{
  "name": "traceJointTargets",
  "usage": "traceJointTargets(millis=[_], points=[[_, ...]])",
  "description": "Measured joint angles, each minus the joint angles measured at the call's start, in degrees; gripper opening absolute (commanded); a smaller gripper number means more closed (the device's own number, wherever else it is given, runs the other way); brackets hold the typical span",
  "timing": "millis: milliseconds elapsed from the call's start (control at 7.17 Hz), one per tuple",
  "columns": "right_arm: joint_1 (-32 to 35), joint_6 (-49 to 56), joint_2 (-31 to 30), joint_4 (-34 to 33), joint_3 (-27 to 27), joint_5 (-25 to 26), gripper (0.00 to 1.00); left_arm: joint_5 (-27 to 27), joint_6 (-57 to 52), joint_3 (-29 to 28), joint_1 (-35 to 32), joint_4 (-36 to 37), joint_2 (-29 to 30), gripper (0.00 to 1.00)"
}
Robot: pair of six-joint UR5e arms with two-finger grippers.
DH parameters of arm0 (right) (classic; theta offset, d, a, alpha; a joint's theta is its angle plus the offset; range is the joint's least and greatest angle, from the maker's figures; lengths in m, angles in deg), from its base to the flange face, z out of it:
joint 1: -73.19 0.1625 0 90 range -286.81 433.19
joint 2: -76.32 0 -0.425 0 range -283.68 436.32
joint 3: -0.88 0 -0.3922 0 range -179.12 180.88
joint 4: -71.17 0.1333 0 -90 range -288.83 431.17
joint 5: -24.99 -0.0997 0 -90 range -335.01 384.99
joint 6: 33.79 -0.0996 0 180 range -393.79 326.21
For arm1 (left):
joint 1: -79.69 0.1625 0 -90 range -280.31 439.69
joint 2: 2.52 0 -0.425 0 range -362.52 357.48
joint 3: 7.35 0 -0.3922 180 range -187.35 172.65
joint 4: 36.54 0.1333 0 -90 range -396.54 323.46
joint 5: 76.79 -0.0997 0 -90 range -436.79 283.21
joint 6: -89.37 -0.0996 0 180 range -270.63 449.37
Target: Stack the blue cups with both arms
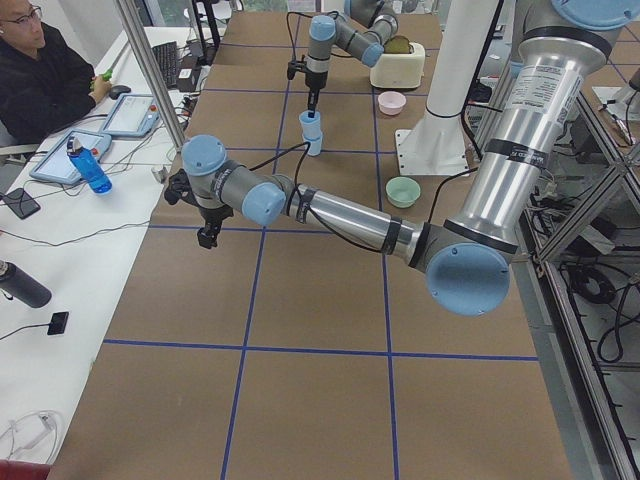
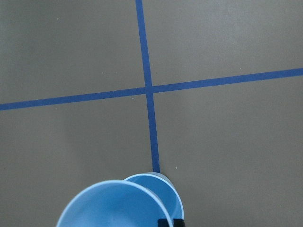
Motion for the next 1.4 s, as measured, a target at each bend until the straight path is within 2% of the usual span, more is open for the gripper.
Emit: traceJointTargets(millis=[140, 558, 698, 837, 1395], points=[[0.0, 0.1, -0.1, 0.0, 0.0, 0.0, 1.0, 0.0, 0.0, -0.1, 0.0, 0.0, 0.0, 0.97], [0.4, 0.9, -1.0, -0.1, 0.8, 0.2, 1.0, 0.0, -0.1, -0.1, 0.0, 0.0, 0.1, 0.97], [2.3, 3.8, -2.5, -0.1, 2.4, -0.2, 1.0, 0.0, -0.3, -0.3, 0.0, -0.1, 0.0, 0.97], [6.4, 9.0, -4.7, -0.1, 3.9, -2.5, 1.0, 0.1, -0.4, -0.5, 0.0, -0.1, -0.1, 0.98], [31.0, 37.3, -18.6, 1.0, 5.0, -19.5, 1.0, 1.5, -4.7, -0.6, -1.2, -0.3, -1.9, 0.97]])
